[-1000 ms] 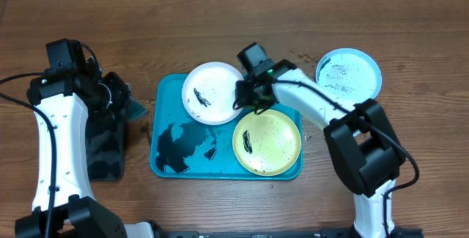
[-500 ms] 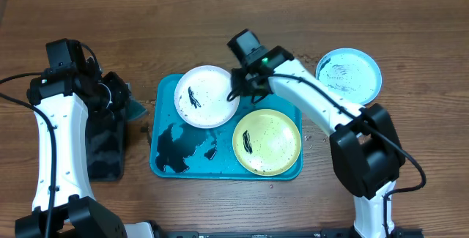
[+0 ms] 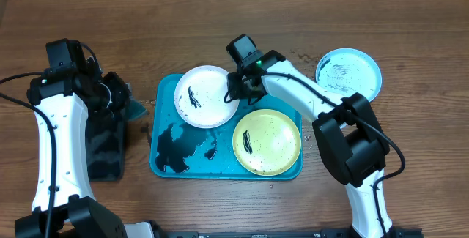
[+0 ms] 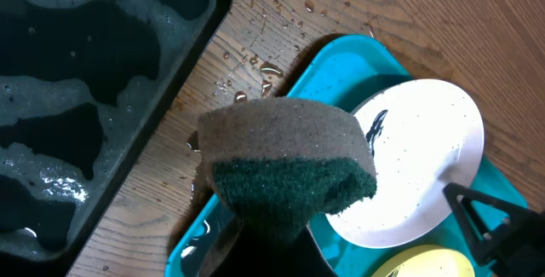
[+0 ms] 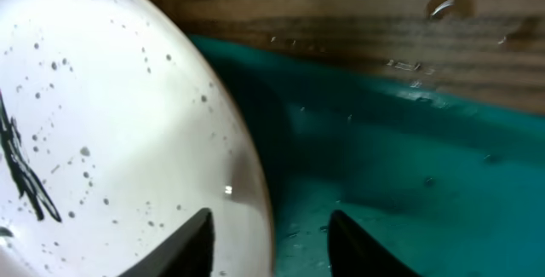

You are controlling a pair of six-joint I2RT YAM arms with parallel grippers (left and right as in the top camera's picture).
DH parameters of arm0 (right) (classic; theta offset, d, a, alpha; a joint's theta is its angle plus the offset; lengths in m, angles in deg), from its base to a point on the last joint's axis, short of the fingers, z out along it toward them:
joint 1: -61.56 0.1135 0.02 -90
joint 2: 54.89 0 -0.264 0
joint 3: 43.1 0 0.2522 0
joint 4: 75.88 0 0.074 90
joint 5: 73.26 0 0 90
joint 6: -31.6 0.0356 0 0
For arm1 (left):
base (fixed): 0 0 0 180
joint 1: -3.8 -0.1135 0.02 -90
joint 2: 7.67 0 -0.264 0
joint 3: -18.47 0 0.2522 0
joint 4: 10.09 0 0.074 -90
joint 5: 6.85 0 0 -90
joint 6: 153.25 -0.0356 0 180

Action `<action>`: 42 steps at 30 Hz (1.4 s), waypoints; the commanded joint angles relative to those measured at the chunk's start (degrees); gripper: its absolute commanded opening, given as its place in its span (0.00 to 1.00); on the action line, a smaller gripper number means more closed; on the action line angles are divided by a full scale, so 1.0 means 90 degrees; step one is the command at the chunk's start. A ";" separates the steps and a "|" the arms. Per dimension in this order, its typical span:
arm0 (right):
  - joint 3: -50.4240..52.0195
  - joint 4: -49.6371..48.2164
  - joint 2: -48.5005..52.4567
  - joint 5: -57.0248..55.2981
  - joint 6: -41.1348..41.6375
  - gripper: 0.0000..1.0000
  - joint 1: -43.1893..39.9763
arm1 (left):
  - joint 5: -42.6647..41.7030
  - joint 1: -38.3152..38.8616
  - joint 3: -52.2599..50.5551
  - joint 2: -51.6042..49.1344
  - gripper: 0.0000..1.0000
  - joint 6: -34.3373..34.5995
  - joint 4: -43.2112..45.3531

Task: Clean dirty plates on tray and stack at the side
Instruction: 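Move the right gripper back and grip the white plate rim, then scrub the white plate with the left sponge while right gripper holds it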

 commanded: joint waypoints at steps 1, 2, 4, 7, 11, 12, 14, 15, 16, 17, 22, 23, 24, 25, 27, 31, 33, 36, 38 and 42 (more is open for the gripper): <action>-0.0138 0.0090 0.0141 0.0238 0.0032 0.28 0.0041 | -0.0335 0.0056 -0.0007 0.0015 0.04 -0.0466 0.0007; -0.0138 0.0107 0.0141 0.0253 0.0046 0.24 0.0053 | -0.0437 0.0061 -0.0007 0.0015 0.04 -0.0537 0.0012; -0.0138 0.0199 0.0141 0.0362 0.0051 0.18 0.0121 | -0.0862 0.0117 -0.0007 0.0015 0.04 -0.0862 0.0083; -0.0138 0.0369 0.0141 0.0736 0.0053 0.06 0.0255 | -0.0981 0.0313 -0.0007 0.0015 0.04 -0.0952 0.0097; -0.0138 0.0617 0.0141 0.0976 0.0544 0.04 0.0440 | -0.1086 0.0835 -0.0010 0.0015 0.04 -0.1039 0.0075; -0.0138 0.0648 0.0141 0.1098 0.0559 0.04 0.0503 | -0.1049 0.0984 -0.0010 0.0015 0.04 -0.1052 0.0083; -0.0138 0.0687 0.0141 0.1297 0.0619 0.04 0.0614 | -0.0882 0.1251 -0.0010 0.0015 0.04 -0.1044 0.0107; -0.0138 0.0719 0.0141 0.1290 0.0850 0.04 0.0661 | -0.0777 0.1350 -0.0012 0.0015 0.04 -0.1039 0.0107; -0.0138 0.0736 0.0141 0.1290 0.1078 0.04 0.0697 | -0.0595 0.1496 -0.0019 0.0015 0.04 -0.0950 0.0100; -0.0138 0.0746 0.0141 0.1290 0.1304 0.04 0.0724 | -0.0474 0.1603 -0.0034 0.0015 0.04 -0.0838 0.0087; -0.0138 0.0629 0.0141 0.1183 0.2220 0.04 0.0765 | -0.0321 0.1994 -0.0350 0.0015 0.04 -0.0245 0.0202; -0.0138 0.0627 0.0141 0.1061 0.2353 0.04 0.0765 | -0.0185 0.2047 -0.0459 0.0015 0.04 -0.0073 0.0257; -0.0138 0.0651 0.0141 0.0935 0.2487 0.04 0.0765 | -0.0019 0.2074 -0.0576 0.0015 0.04 0.0114 0.0313; -0.0138 0.0670 0.0141 0.0862 0.2552 0.05 0.0765 | 0.0080 0.2079 -0.0658 0.0015 0.04 0.0182 0.0347; -0.0138 0.0653 0.0141 0.0826 0.2477 0.21 0.0765 | 0.0211 0.2074 -0.0799 0.0015 0.04 0.0177 0.0367; -0.0141 0.0406 0.0138 0.0828 0.1355 0.49 0.0602 | 0.0457 0.2072 -0.0826 0.0015 0.04 0.0228 0.0403; -0.0141 0.0274 0.0138 0.0831 0.0945 0.52 0.0505 | 0.0454 0.2072 -0.0826 0.0015 0.04 0.0248 0.0459; -0.0141 0.0027 0.0138 0.0831 0.0510 0.52 0.0427 | 0.0457 0.2072 -0.0828 0.0015 0.04 0.0248 0.0515; -0.0138 -0.0131 0.0141 0.0823 0.0228 0.49 0.0425 | 0.0457 0.2072 -0.0828 0.0015 0.04 0.0255 0.0542; -0.0070 -0.0151 0.0243 0.0804 0.0189 0.25 0.0515 | 0.0452 0.2079 -0.0828 0.0015 0.06 0.0294 0.0573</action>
